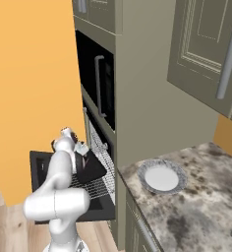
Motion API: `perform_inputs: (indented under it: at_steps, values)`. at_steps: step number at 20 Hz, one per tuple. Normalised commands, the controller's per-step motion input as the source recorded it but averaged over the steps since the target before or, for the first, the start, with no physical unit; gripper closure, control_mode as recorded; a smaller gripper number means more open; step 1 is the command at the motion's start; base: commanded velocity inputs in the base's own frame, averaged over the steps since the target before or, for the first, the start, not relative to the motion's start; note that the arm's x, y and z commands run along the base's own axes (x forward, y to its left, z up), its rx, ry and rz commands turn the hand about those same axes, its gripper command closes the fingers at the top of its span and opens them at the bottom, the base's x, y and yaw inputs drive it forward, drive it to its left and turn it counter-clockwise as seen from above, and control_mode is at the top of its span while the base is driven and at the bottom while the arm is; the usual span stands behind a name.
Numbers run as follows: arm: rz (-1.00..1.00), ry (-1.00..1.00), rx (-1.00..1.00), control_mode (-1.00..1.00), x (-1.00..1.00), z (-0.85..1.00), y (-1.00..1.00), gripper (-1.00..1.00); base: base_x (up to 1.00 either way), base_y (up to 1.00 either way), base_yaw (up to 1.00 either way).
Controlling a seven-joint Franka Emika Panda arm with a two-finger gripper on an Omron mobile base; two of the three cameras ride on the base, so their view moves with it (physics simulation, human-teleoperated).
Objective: Take the baked cake out of the oven and place it on the plate for cooling. Then close the oven door.
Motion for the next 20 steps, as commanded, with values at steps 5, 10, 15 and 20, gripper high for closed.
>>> perform_inputs:
  at_steps: [5, 10, 15, 20]
  values:
    - [0.00, -0.16, 0.00, -1.00, -0.89, 0.92, -0.01, 1.00, 0.00, 0.00, 0.00]
    - [0.00, -0.09, -0.01, -1.00, -1.00, 0.76, -0.19, 1.00, 0.00, 0.00, 0.00]
    - [0.00, 0.07, 0.00, -1.00, -1.00, 0.40, -0.35, 1.00, 0.00, 0.00, 0.00]
    - [0.00, 0.20, 0.00, -1.00, -1.00, 0.30, -0.60, 1.00, 0.00, 0.00, 0.00]
